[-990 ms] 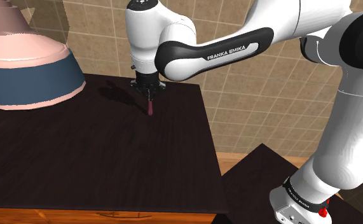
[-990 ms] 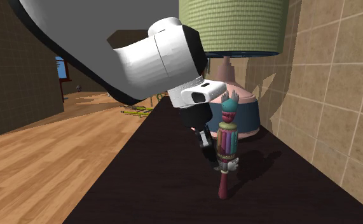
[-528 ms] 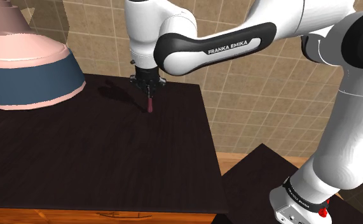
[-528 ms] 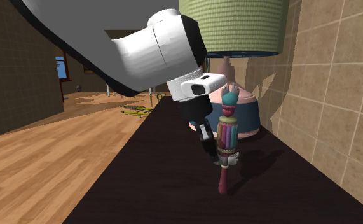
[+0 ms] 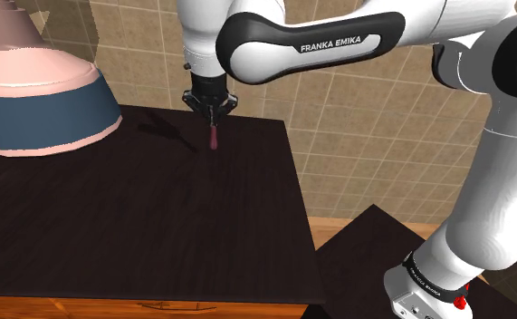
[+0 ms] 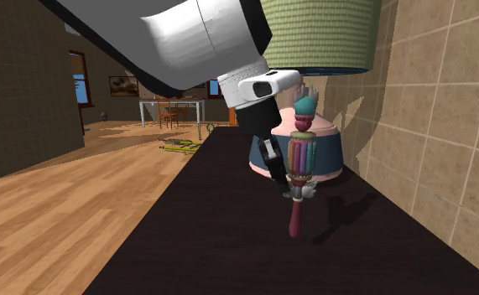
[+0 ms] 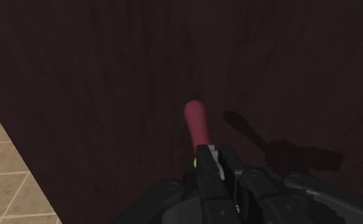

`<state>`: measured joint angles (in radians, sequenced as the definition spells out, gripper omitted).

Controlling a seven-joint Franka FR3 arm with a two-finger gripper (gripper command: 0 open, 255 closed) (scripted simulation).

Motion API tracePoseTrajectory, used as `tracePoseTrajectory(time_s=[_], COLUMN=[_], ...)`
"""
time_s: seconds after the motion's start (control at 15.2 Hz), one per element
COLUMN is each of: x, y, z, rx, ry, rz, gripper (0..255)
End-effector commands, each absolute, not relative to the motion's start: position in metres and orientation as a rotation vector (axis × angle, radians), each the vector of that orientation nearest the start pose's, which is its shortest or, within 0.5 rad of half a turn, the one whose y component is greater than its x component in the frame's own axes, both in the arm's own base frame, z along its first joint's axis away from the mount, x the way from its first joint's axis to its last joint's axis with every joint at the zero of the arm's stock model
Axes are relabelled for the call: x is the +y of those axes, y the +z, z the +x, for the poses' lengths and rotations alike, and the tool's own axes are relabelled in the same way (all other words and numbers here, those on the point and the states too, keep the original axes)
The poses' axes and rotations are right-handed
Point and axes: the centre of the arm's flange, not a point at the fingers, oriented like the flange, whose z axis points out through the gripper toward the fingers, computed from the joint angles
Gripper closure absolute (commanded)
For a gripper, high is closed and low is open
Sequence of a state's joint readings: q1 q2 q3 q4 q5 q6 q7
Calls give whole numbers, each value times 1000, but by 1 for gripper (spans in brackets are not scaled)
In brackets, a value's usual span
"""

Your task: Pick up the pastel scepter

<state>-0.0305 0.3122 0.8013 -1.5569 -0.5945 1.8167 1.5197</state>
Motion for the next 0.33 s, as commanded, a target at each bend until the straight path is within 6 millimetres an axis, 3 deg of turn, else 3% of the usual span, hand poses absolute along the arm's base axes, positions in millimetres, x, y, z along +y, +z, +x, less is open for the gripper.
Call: tracePoseTrajectory(time_s=[0.0,0.26], x=[367,367], y=[531,542], z=[529,529], rx=[1013,1013], ry=[-558,-558], rz=[-3033,-3033], gripper=[255,255])
